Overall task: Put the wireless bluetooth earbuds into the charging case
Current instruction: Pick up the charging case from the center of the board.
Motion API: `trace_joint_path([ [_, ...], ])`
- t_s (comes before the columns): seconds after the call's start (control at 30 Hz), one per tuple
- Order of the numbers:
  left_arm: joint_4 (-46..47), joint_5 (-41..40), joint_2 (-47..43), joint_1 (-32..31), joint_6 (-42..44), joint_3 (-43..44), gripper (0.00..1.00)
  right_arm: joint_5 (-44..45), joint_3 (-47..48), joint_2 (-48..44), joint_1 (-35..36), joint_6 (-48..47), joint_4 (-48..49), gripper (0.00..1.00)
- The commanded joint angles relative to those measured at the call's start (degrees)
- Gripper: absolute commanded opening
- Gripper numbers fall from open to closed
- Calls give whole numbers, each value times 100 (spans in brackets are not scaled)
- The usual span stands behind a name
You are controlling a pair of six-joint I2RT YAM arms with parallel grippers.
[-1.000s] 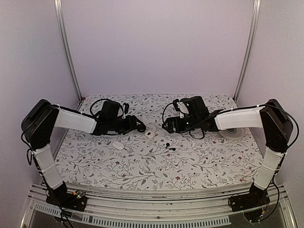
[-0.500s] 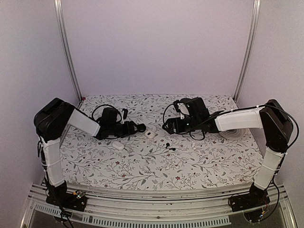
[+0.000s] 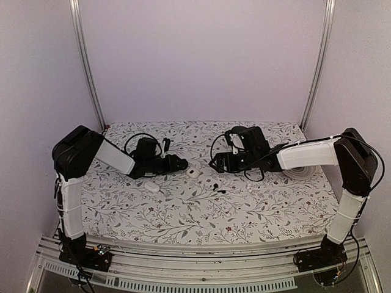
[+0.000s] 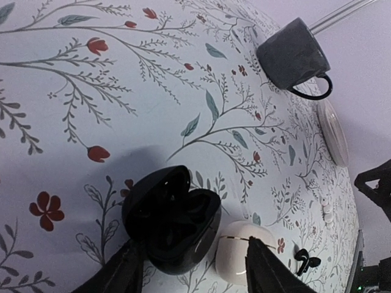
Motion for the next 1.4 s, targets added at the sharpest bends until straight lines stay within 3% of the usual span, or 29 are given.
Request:
trace_joint_path([
  [0.0,-84,104,259,-127,76,186,57,-5,-2,-145,38,30,66,99],
  [0.3,163,181,406,-137,-231,277,52,-24,43,-84,38,-14,73,100],
  [0.47,194,197,492,-137,-308,380,44,13,47,-101,38,-44,51,99],
  [0.63,175,248,526,-128,-293,441,25,40,40,-118,39,-62,20,99],
  [0.77,119,274,456,-120,-123,474,0,83,-11,-201,42,-58,11,99],
  [1.0,-76,400,-60,-126,681,466,0,102,-2,-391,38,-113,-51,99],
  [1.37,-61,631,-1697,-289,2214,-93,0,-465,-44,-1258,38,-232,-191,100],
])
